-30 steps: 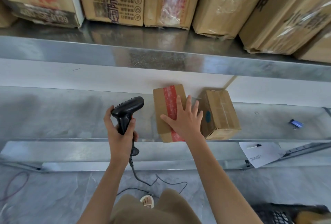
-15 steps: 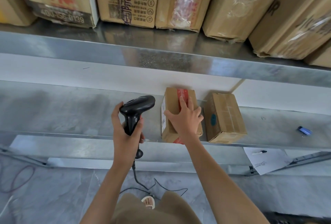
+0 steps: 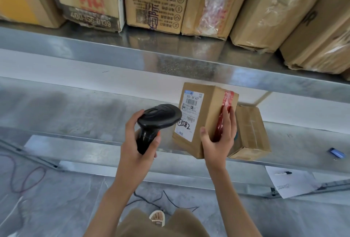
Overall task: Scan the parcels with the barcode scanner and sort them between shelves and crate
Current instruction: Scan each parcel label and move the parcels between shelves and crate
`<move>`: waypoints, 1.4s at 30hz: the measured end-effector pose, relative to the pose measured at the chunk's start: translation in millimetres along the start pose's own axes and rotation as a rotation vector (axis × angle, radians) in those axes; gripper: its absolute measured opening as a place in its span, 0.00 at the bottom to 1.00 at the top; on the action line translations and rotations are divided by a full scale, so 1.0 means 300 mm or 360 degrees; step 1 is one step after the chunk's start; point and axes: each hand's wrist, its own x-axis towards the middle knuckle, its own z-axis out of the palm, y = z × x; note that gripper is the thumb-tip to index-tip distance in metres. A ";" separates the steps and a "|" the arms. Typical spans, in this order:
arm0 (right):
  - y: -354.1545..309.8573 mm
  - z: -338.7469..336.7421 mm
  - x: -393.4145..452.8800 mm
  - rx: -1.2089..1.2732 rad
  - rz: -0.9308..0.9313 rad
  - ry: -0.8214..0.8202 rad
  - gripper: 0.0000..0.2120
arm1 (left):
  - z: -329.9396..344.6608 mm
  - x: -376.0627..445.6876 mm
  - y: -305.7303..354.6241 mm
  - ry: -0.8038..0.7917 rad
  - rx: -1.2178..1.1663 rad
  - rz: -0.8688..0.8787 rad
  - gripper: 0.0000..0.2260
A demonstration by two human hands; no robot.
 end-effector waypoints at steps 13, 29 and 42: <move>0.003 -0.027 -0.071 0.0087 0.0046 -0.0012 0.37 | 0.014 -0.036 -0.007 0.0021 0.0040 0.0041 0.34; -0.050 -0.229 -0.042 0.0069 0.0104 0.0131 0.38 | 0.151 -0.083 0.054 -0.0048 -0.0126 0.0056 0.30; 0.030 -0.902 -0.191 -0.0129 0.0306 0.0639 0.37 | 0.643 -0.348 0.182 -0.0636 -0.0185 0.0163 0.28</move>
